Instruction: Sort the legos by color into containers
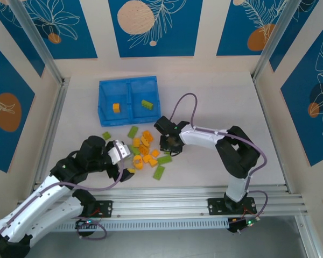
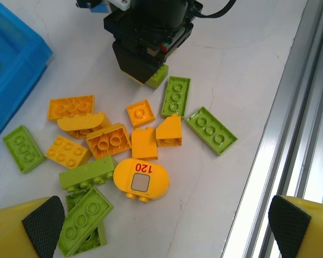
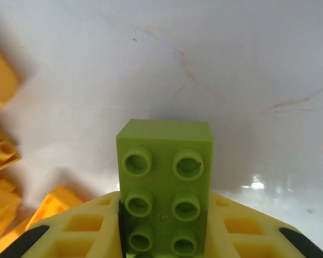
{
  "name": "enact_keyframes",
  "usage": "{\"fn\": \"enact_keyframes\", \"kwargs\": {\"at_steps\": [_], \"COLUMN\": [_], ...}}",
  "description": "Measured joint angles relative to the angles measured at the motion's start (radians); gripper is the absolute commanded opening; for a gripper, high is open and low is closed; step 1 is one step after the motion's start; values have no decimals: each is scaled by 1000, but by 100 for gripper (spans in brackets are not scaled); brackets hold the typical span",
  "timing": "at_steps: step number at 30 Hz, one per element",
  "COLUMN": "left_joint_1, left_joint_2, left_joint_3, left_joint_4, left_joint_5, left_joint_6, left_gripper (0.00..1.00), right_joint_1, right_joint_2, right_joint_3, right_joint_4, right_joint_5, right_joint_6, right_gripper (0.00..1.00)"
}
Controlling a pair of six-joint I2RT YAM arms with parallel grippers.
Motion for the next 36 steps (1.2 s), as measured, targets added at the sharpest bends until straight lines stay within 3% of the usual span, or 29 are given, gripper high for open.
{"fn": "enact_keyframes", "kwargs": {"at_steps": [6, 9, 18, 26, 30, 36], "left_joint_1": [0, 0, 0, -1, -1, 0], "left_joint_2": [-81, -122, -200, -203, -192, -182], "left_joint_3": [-11, -17, -17, -17, -17, -17], "left_joint_4": [36, 45, 40, 39, 39, 38], "left_joint_5": [-2, -58, -309, -370, -376, -404], "left_joint_6": [3, -10, -55, -72, -77, -95], "left_gripper": [100, 100, 100, 100, 100, 100], "right_joint_1": [107, 137, -16, -111, -109, -106], "right_joint_2": [-233, -237, 154, 545, 640, 655], "right_joint_3": [8, 100, 544, 955, 1045, 1060], "right_joint_4": [105, 154, 168, 14, -49, -114], "right_joint_5": [72, 74, 61, 34, 29, 14], "right_joint_6": [-197, -314, -486, -525, -514, -475], "right_gripper": [31, 31, 30, 35, 41, 50]}}
